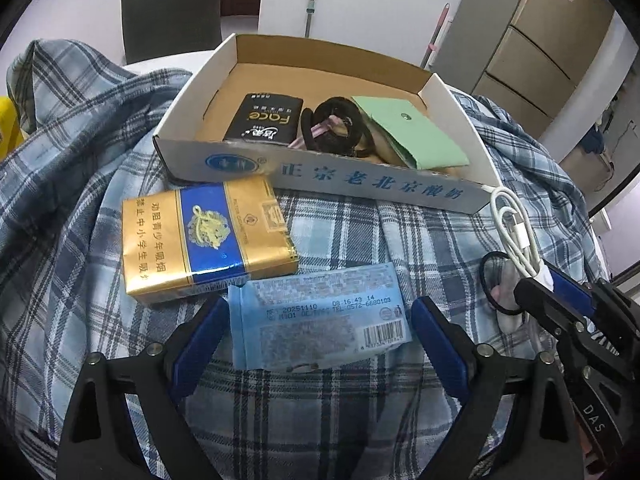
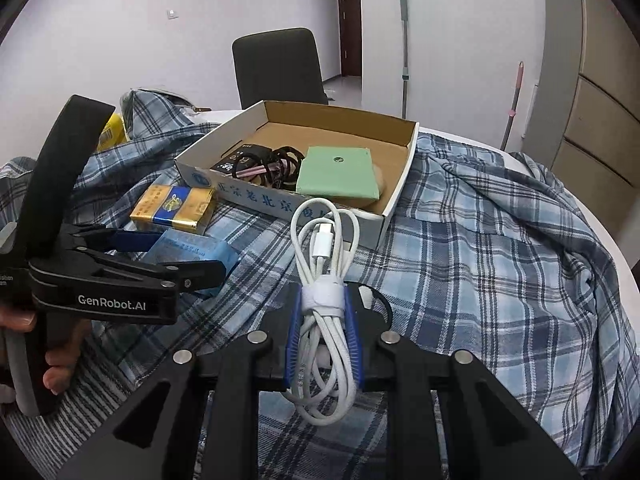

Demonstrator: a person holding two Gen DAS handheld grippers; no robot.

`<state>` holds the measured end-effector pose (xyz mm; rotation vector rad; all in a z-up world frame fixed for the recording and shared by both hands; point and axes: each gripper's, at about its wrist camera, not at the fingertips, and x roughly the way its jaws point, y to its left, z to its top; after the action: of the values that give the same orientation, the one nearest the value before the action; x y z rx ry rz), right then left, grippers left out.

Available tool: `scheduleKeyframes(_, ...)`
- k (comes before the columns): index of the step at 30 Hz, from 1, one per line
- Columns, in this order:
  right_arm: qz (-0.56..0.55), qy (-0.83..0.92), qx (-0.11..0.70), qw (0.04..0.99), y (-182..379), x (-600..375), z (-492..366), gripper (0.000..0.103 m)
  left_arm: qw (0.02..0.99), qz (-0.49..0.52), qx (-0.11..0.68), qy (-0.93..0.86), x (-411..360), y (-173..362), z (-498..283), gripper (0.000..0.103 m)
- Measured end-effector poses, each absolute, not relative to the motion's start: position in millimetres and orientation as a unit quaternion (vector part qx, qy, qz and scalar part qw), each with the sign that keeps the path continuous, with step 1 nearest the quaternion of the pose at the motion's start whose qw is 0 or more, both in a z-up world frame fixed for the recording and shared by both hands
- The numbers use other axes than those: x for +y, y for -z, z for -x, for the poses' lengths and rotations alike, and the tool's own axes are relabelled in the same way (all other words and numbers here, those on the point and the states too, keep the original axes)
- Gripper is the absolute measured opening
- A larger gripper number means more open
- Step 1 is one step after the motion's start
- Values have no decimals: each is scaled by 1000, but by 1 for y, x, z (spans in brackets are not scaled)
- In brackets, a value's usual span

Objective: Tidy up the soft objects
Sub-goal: 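Grasp the light-blue wipes packet with the left tool while the right tool lifts the cable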

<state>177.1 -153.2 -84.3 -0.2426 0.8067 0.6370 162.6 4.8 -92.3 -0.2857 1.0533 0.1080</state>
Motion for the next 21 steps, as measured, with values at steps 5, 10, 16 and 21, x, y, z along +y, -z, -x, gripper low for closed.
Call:
scheduleKeyframes(5,116,-305,386,863,85,-153,-177,20,859,130,494,-49,3,92,-163,93)
scheduleKeyframes(10,117,-306,387,862,86,-153,-178,20,874,107,473,-37,-2,86,-155,79)
scheduleKeyframes(16,118,-307,389,860,86,-152,-178,20,878,71,472,-30,-11,84,-155,86)
scheduleKeyframes(21,118,-307,389,860,86,-152,-178,20,869,65,490,-31,-11,88,-158,86)
